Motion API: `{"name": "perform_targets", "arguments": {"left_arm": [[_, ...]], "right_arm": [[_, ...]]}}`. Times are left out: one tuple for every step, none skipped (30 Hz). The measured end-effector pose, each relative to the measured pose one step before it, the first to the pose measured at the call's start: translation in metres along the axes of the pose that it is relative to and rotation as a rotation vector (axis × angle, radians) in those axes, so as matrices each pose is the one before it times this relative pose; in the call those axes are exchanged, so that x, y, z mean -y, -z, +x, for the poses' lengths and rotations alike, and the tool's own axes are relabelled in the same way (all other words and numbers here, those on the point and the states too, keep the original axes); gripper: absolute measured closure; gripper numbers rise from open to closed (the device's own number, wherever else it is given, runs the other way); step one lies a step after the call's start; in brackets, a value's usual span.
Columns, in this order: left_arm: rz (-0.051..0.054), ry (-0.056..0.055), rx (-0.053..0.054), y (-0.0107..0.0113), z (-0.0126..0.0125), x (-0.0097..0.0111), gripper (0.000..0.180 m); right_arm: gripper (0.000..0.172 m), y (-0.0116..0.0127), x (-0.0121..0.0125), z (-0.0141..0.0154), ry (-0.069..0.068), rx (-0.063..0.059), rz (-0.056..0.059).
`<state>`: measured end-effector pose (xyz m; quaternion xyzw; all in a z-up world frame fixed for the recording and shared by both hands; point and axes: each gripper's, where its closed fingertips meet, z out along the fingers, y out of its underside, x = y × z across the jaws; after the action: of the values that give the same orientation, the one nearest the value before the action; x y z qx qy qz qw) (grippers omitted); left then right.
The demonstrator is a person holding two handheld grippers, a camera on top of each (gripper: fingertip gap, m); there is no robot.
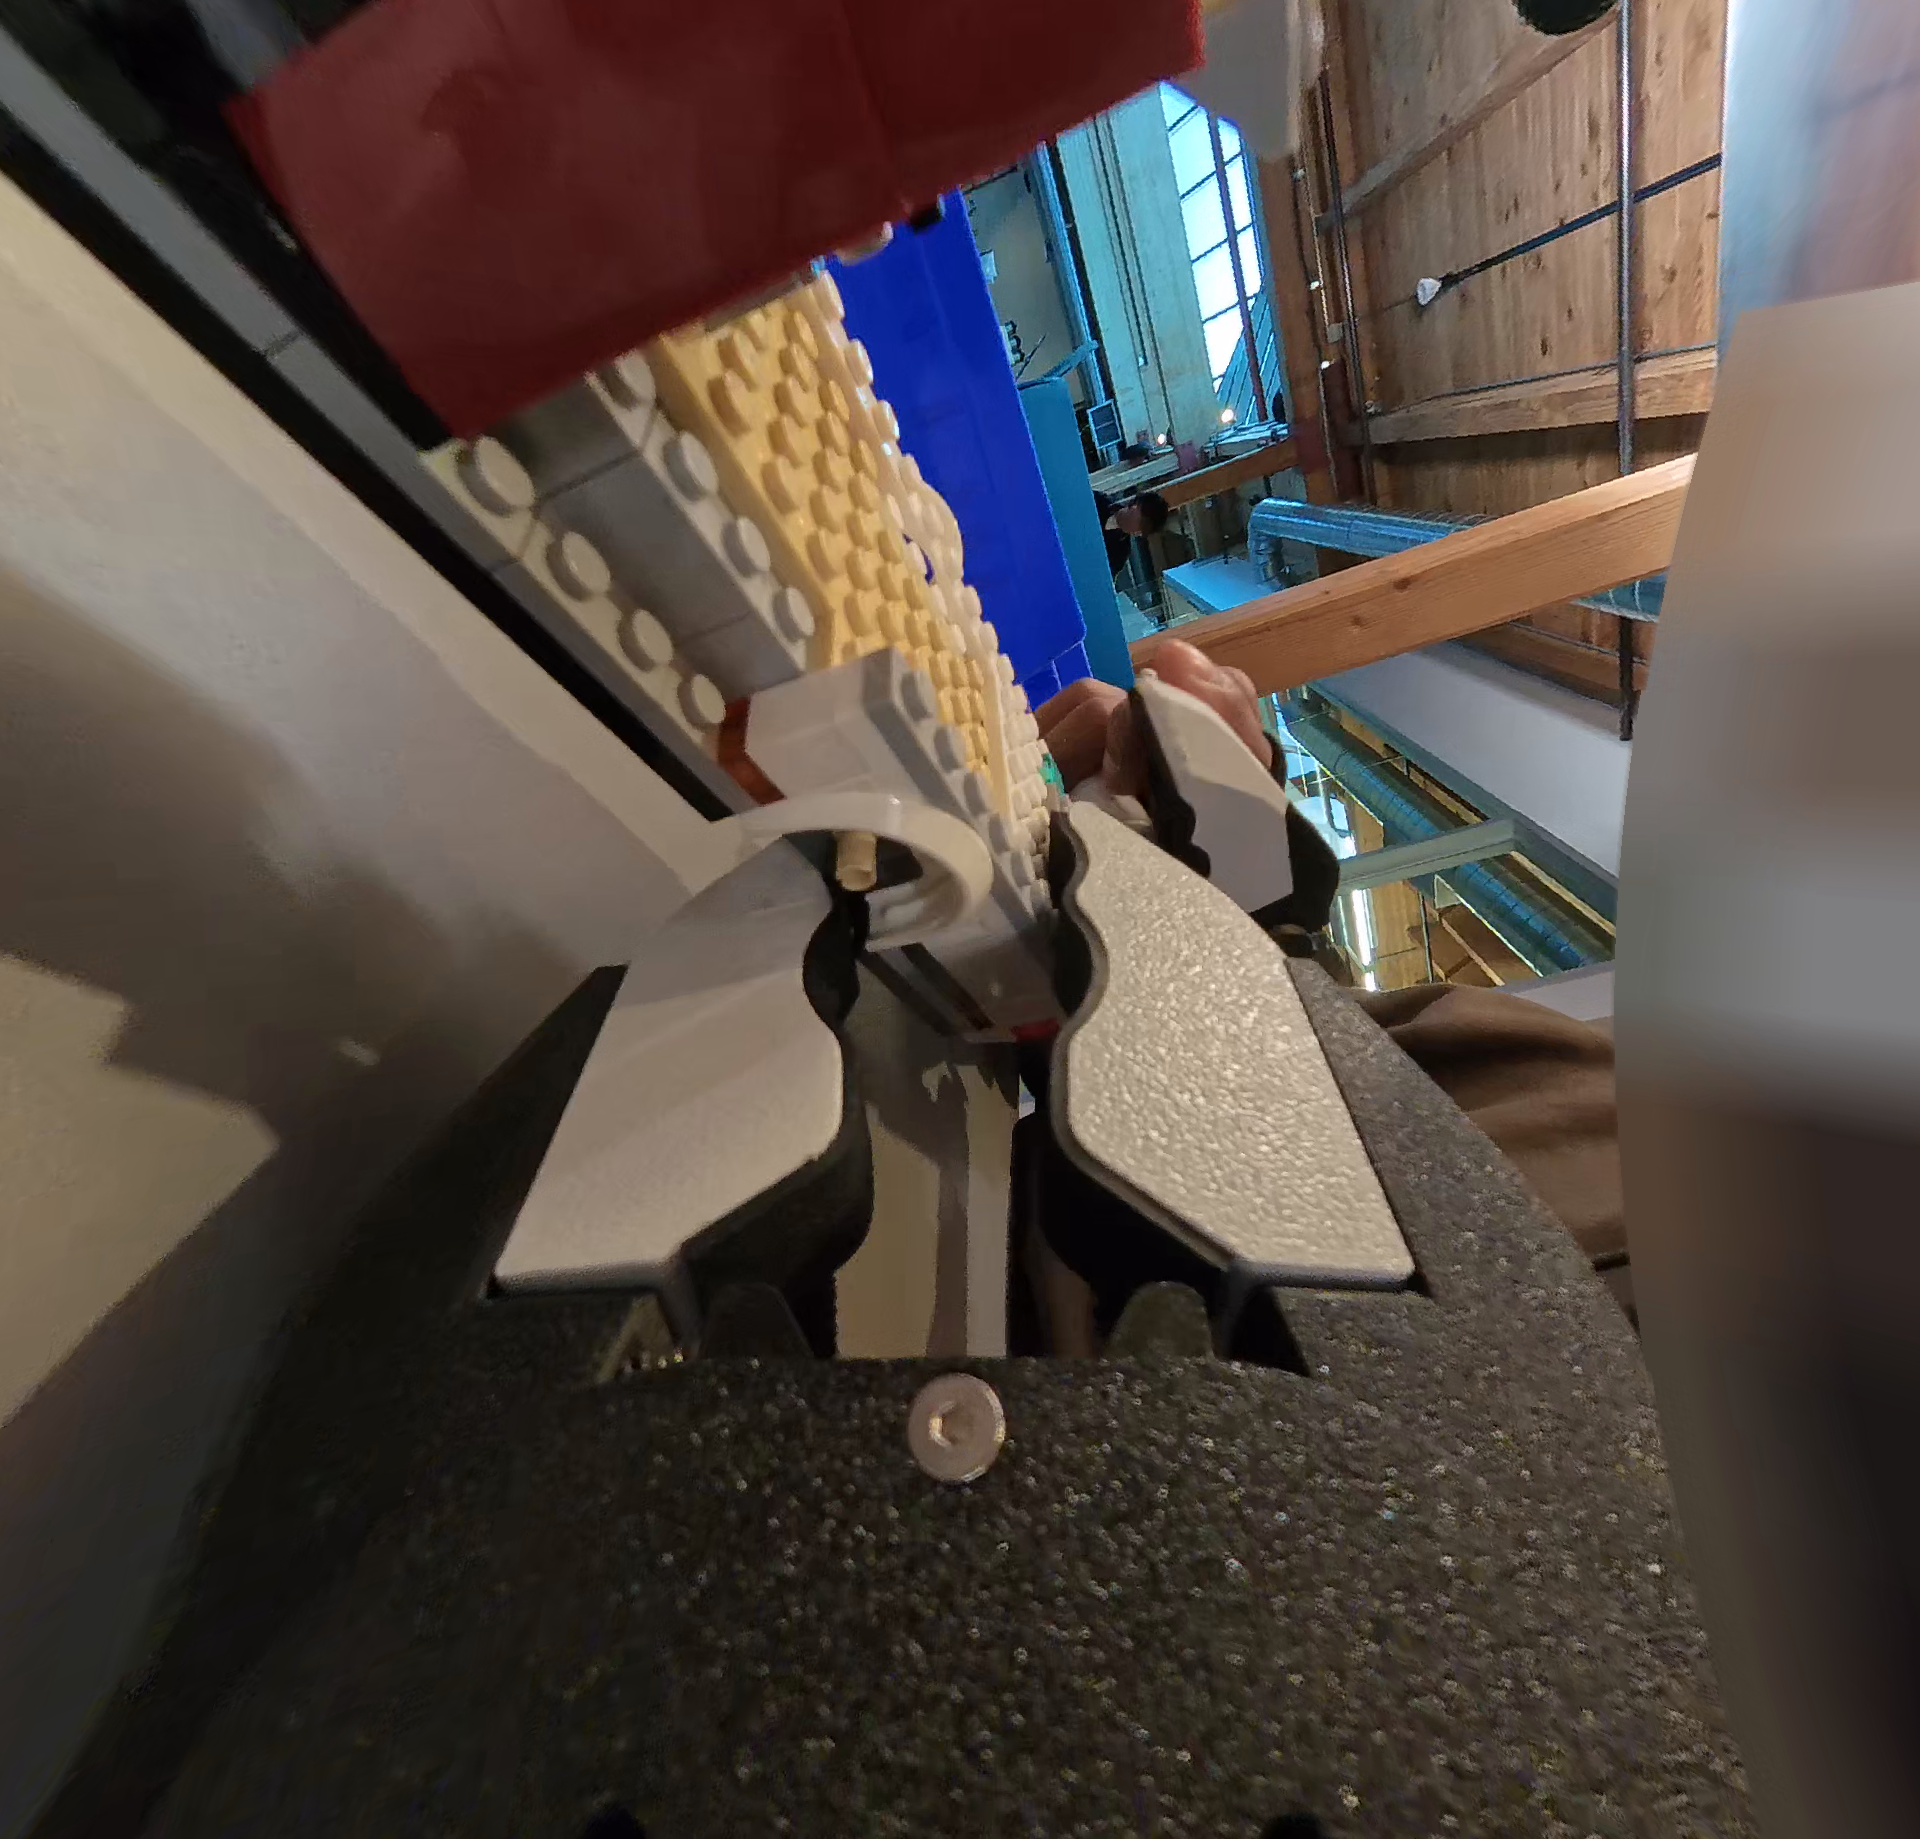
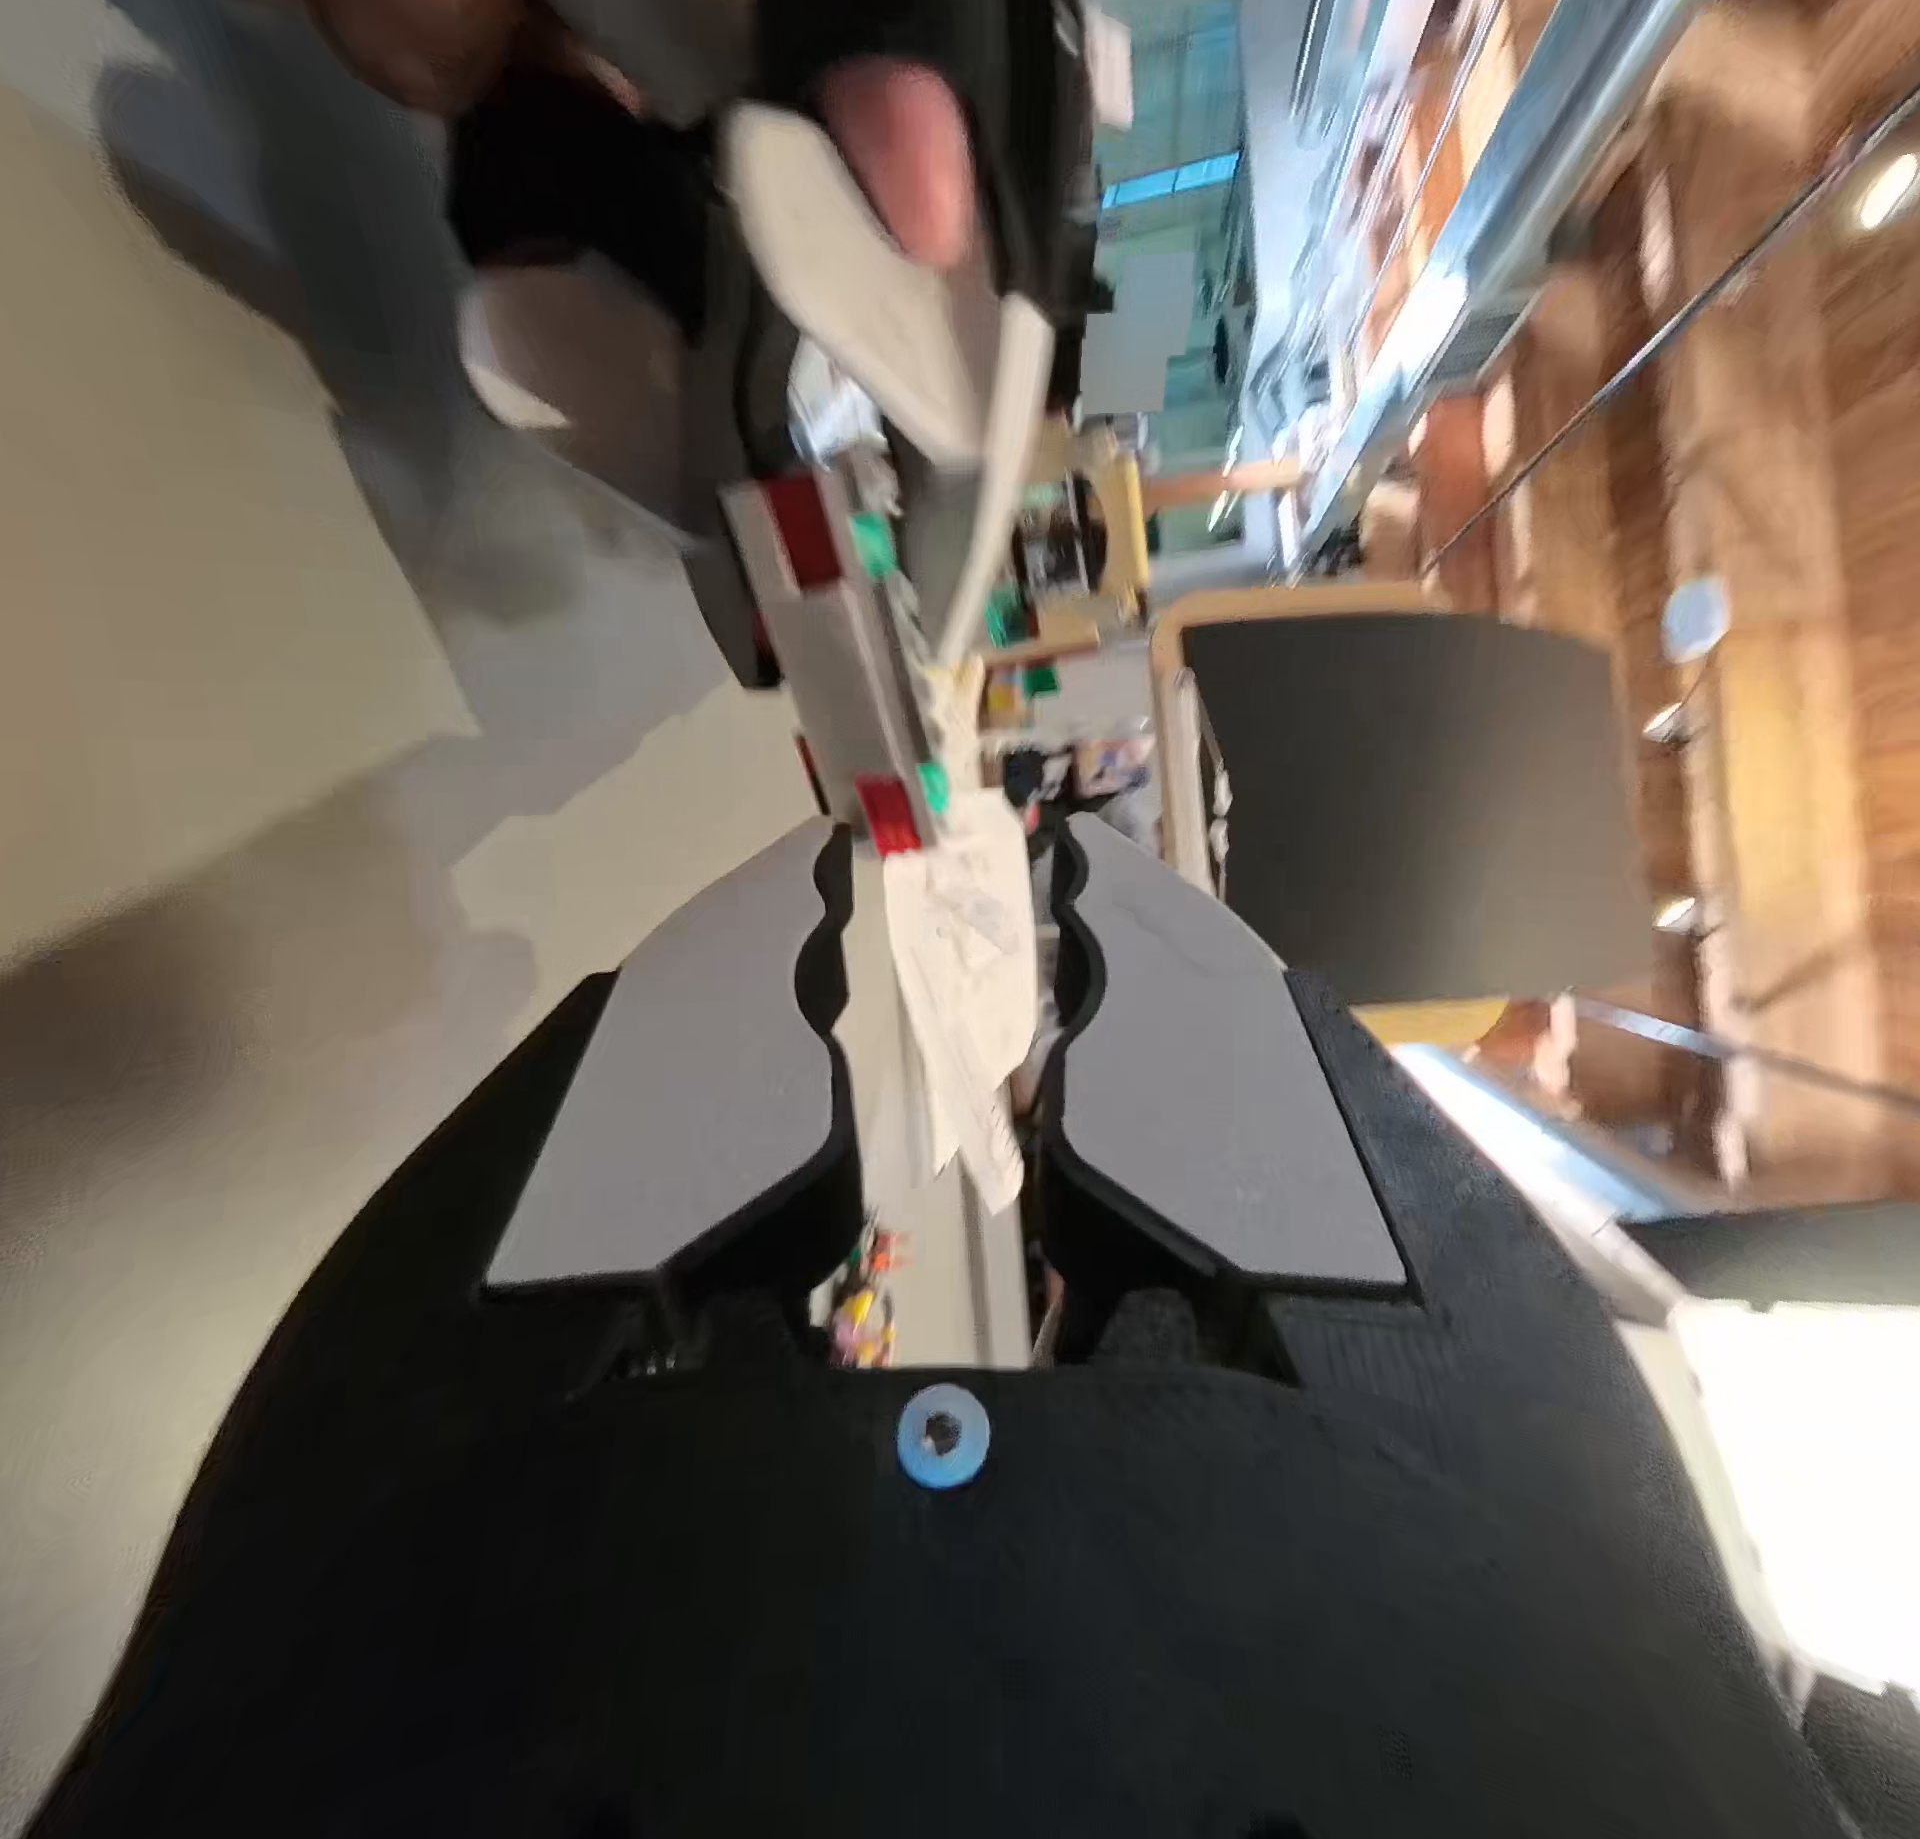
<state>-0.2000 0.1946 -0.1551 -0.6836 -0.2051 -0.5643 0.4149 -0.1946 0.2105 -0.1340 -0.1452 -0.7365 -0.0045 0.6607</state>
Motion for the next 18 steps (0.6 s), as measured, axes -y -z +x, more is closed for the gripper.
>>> {"name": "perform_targets", "arguments": {"left_arm": [[0.0028, 0.0036, -0.0032, 0.00031, 0.00017, 0.00057, 0.145], [0.0012, 0.0025, -0.0006, 0.00031, -0.00010, 0.00024, 0.145], [-0.0013, 0.0012, -0.0002, 0.00007, -0.00013, -0.00010, 0.145], [-0.0022, 0.0014, -0.0003, -0.00013, -0.00003, -0.00039, 0.145], [-0.0032, 0.0011, -0.0003, -0.00031, 0.00009, -0.00065, 0.145], [-0.0034, 0.0014, -0.0011, -0.00044, 0.00014, -0.00072, 0.145], [-0.0038, 0.0021, -0.0030, -0.00060, 0.00052, -0.00099, 0.145], [-0.0048, 0.0033, -0.0043, -0.00088, 0.00058, -0.00117, 0.145], [-0.0076, 0.0036, -0.0056, -0.00109, 0.00072, -0.00173, 0.145], [-0.0116, 0.0042, -0.0077, -0.00150, 0.00097, -0.00234, 0.145], [-0.0135, 0.0032, -0.0074, -0.00171, 0.00110, -0.00272, 0.145], [-0.0148, 0.0009, -0.0048, -0.00229, 0.00092, -0.00326, 0.145], [-0.0167, -0.0004, -0.0052, -0.00244, 0.00114, -0.00368, 0.145], [-0.0181, -0.0012, -0.0066, -0.00276, 0.00157, -0.00417, 0.145], [-0.0168, -0.0013, -0.0051, -0.00302, 0.00138, -0.00436, 0.145], [-0.0159, -0.0005, -0.0048, -0.00341, 0.00142, -0.00461, 0.145], [-0.0159, 0.0006, -0.0055, -0.00345, 0.00139, -0.00459, 0.145], [-0.0172, 0.0004, -0.0053, -0.00332, 0.00126, -0.00449, 0.145]], "right_arm": [[0.135, 0.00237, -0.00427, 0.00134, -0.0210, 0.0172, -0.0231], [0.135, 0.00278, -0.00443, 0.00001, -0.0224, 0.0223, -0.0216], [0.134, 0.00347, -0.00418, -0.00021, -0.0243, 0.0183, -0.0171], [0.135, 0.00403, -0.00397, -0.00068, -0.0245, 0.0170, -0.0146], [0.135, 0.00428, -0.00391, -0.00099, -0.0253, 0.0171, -0.0140], [0.135, 0.00448, -0.00373, -0.00155, -0.0239, 0.0178, -0.0112], [0.136, 0.00437, -0.00416, -0.00142, -0.0211, 0.0150, -0.0130], [0.136, 0.00422, -0.00451, -0.00169, -0.0181, 0.0147, -0.0145], [0.137, 0.00412, -0.00500, -0.00184, -0.0168, 0.0145, -0.0157], [0.137, 0.00389, -0.00532, -0.00171, -0.0154, 0.0125, -0.0146], [0.137, 0.00376, -0.00570, -0.00144, -0.0131, 0.0088, -0.0141], [0.138, 0.00333, -0.00617, -0.00160, -0.0109, 0.0100, -0.0164], [0.138, 0.00288, -0.00652, -0.00132, -0.0074, 0.0083, -0.0184], [0.138, 0.00258, -0.00627, -0.00062, -0.0029, 0.0013, -0.0157], [0.138, 0.00221, -0.00608, 0.00002, -0.0008, -0.0019, -0.0151], [0.139, 0.00166, -0.00590, -0.00059, -0.0025, 0.0029, -0.0148], [0.139, 0.00131, -0.00570, -0.00132, -0.0071, 0.0103, -0.0136], [0.139, 0.00093, -0.00512, -0.00110, -0.0111, 0.0108, -0.0115]]}}
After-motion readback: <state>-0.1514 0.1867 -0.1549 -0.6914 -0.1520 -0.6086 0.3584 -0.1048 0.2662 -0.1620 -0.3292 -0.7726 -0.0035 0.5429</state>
